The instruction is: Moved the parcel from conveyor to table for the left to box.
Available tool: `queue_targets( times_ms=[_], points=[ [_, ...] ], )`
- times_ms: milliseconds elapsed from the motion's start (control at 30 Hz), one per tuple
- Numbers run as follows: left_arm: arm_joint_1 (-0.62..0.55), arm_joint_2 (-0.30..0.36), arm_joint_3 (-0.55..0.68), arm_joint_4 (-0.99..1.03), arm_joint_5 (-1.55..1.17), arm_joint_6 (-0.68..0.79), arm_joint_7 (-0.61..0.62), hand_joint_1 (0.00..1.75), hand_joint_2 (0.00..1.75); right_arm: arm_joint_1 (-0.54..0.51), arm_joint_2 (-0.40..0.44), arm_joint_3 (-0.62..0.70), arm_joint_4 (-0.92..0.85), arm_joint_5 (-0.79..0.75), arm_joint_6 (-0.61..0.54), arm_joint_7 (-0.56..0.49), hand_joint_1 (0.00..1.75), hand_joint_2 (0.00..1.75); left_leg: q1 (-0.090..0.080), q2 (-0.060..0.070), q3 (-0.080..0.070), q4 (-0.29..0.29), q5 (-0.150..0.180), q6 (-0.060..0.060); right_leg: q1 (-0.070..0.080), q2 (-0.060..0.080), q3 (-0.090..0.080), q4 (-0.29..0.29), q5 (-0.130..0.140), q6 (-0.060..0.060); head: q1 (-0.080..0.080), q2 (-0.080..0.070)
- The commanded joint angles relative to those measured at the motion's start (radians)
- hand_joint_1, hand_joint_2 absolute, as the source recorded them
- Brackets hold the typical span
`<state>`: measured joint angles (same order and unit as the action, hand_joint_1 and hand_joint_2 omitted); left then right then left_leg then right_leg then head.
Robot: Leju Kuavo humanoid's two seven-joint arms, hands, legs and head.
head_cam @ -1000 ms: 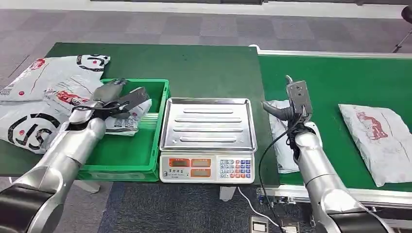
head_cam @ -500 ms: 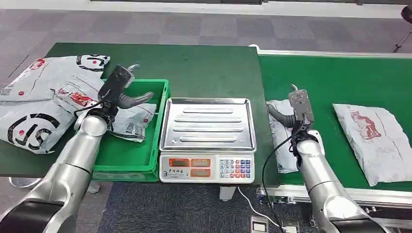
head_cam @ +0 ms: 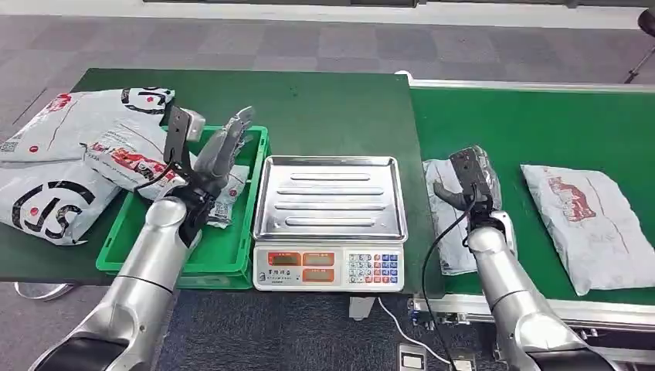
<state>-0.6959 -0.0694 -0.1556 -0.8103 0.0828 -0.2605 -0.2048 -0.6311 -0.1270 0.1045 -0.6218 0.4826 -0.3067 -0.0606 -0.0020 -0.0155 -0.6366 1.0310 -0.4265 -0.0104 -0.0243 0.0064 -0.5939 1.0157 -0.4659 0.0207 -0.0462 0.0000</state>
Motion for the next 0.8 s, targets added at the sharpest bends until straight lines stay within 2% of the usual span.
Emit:
queue_targets(
  times_ms=[33, 67, 167, 267, 433, 800],
  points=[
    [0.007, -0.082, -0.06, 0.017, 0.064, 0.004, 0.02, 0.0, 1.75, -0.019, -0.047, 0.052, 0.134, 0.186, -0.089, 0.175, 0.0, 1.75, 0.001, -0.003, 0.003, -0.002, 0.0, 0.0, 0.001, -0.004, 0.004, -0.003, -0.001, -0.001, 0.0, 0.0],
    [0.005, -0.087, -0.079, 0.009, 0.062, 0.01, 0.021, 0.0, 1.75, -0.007, -0.06, 0.058, 0.15, 0.236, -0.079, 0.237, 0.0, 1.75, 0.001, -0.003, 0.004, -0.002, 0.0, 0.0, 0.001, -0.005, 0.006, -0.004, -0.001, -0.002, 0.0, 0.0],
    [0.003, -0.093, -0.099, -0.011, 0.086, 0.009, 0.039, 0.0, 1.75, 0.048, -0.074, 0.015, 0.142, 0.292, -0.009, 0.306, 0.0, 1.75, 0.001, -0.004, 0.002, -0.001, 0.0, 0.0, 0.001, -0.006, 0.005, -0.003, -0.001, -0.001, 0.0, 0.0],
    [-0.009, -0.093, -0.107, -0.007, 0.094, 0.011, 0.044, 0.0, 1.75, 0.077, -0.081, -0.021, 0.158, 0.329, 0.056, 0.338, 0.0, 1.75, 0.0, -0.004, 0.004, -0.002, -0.001, 0.0, 0.001, -0.006, 0.007, -0.005, -0.001, -0.002, 0.0, 0.0],
    [-0.021, -0.096, -0.114, -0.005, 0.091, 0.002, 0.041, 0.0, 1.75, 0.065, -0.092, -0.05, 0.194, 0.42, 0.144, 0.379, 0.0, 1.75, -0.001, -0.002, 0.0, 0.0, -0.001, 0.0, 0.0, -0.003, 0.002, -0.001, -0.001, -0.001, 0.0, 0.0],
    [-0.017, -0.106, -0.126, -0.019, 0.066, 0.002, 0.043, 0.0, 1.75, 0.126, -0.077, -0.153, 0.151, 0.463, 0.124, 0.363, 0.0, 1.75, 0.0, 0.0, 0.003, -0.002, -0.001, 0.0, 0.001, -0.002, 0.004, -0.004, 0.0, -0.002, 0.0, 0.0]
  ],
)
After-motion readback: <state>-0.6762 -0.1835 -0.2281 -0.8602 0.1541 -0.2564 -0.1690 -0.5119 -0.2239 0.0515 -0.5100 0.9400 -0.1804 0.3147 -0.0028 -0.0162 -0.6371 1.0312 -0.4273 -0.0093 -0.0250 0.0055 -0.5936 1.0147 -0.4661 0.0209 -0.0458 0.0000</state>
